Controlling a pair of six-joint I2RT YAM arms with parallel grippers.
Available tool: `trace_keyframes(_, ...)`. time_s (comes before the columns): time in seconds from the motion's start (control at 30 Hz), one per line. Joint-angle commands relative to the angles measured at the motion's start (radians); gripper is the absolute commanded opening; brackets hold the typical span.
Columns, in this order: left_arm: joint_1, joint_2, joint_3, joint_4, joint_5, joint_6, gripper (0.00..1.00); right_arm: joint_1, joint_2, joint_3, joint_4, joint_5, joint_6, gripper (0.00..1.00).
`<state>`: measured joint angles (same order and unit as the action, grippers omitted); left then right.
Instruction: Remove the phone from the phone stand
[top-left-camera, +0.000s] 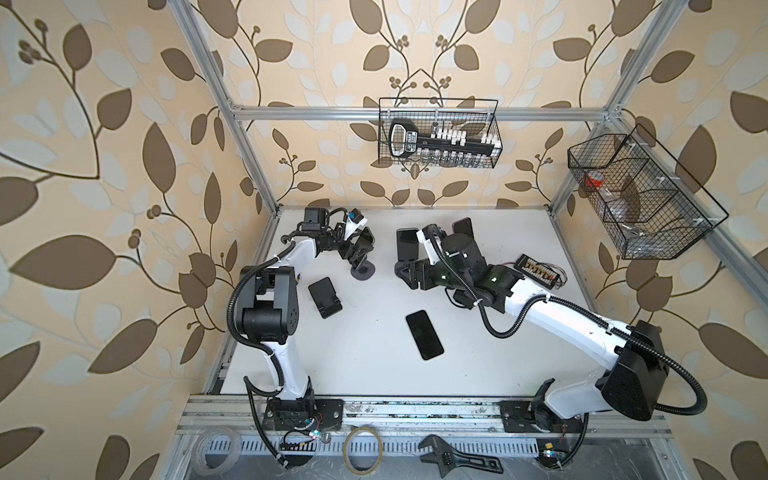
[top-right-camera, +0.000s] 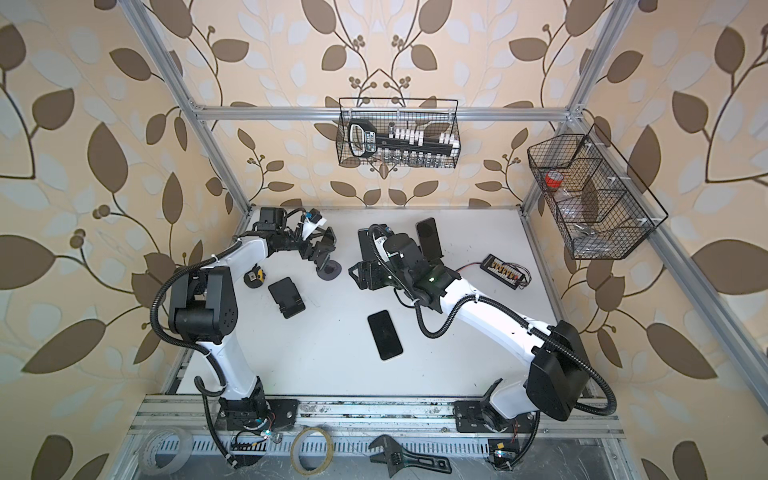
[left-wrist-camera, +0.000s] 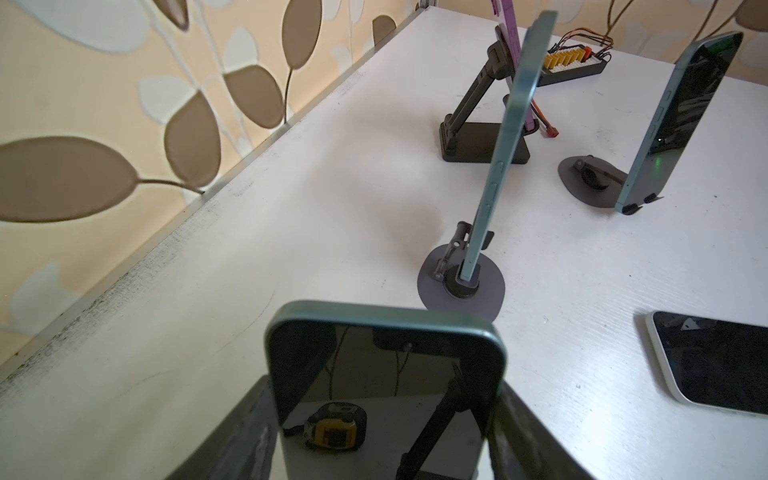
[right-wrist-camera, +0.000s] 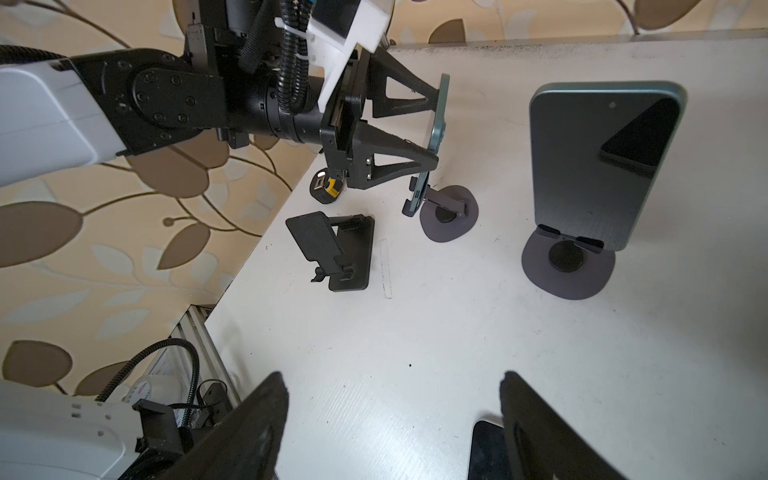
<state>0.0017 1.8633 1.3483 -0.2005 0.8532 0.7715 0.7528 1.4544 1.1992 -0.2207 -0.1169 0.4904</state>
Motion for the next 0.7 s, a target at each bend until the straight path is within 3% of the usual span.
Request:
trace_keyframes(0.0,0.014,-0.094,-0.02,0.069,0.016,-0.001,0.56,0.008,0.007,0.044,0.006,-0.015,0.003,0.81)
trace_keyframes(0.67,0.018,-0.152,-0.019,0.048,0.0,-0.048,0.56,0.014,-0.007,0.054,0.006,-0.012,-0.011,0.79)
